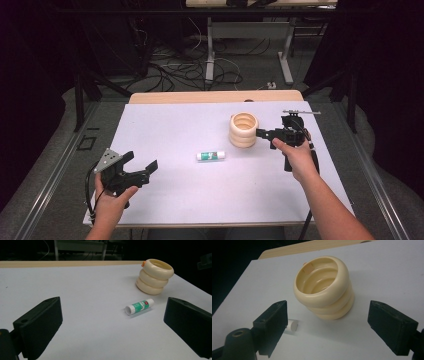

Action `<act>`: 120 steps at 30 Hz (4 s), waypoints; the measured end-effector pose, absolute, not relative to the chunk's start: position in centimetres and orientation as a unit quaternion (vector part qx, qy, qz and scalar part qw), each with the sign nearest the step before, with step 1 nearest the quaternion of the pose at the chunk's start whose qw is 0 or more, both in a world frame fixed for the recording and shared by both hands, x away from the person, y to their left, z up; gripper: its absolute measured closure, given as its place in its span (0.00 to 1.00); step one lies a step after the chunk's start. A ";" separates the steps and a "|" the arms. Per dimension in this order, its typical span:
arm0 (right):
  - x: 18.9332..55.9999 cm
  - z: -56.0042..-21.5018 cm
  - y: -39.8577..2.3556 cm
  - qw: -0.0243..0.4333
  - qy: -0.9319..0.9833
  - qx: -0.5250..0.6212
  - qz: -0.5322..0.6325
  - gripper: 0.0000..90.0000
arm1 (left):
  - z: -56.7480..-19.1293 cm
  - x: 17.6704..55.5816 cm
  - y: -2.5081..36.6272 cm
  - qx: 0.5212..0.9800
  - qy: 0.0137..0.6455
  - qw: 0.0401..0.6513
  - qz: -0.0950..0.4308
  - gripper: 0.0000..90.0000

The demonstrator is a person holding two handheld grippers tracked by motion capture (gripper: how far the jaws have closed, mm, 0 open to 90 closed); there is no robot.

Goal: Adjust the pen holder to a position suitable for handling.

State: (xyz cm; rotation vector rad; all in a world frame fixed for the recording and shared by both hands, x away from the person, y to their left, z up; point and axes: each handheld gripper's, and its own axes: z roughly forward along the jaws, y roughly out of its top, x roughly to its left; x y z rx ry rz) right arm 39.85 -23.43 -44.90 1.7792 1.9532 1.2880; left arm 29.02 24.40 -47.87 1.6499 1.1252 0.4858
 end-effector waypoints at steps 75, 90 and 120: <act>48.1 -49.5 -23.8 -0.136 0.481 0.769 0.398 0.69 | -48.8 29.5 24.7 0.690 0.481 0.500 0.207 0.03; 47.0 -48.9 -24.0 -0.147 0.490 0.761 0.400 0.69 | -48.8 29.5 24.6 0.690 0.480 0.500 0.210 0.03; 37.8 -48.2 -28.6 -0.189 0.557 0.706 0.395 0.69 | -48.6 29.4 24.7 0.692 0.483 0.491 0.217 0.05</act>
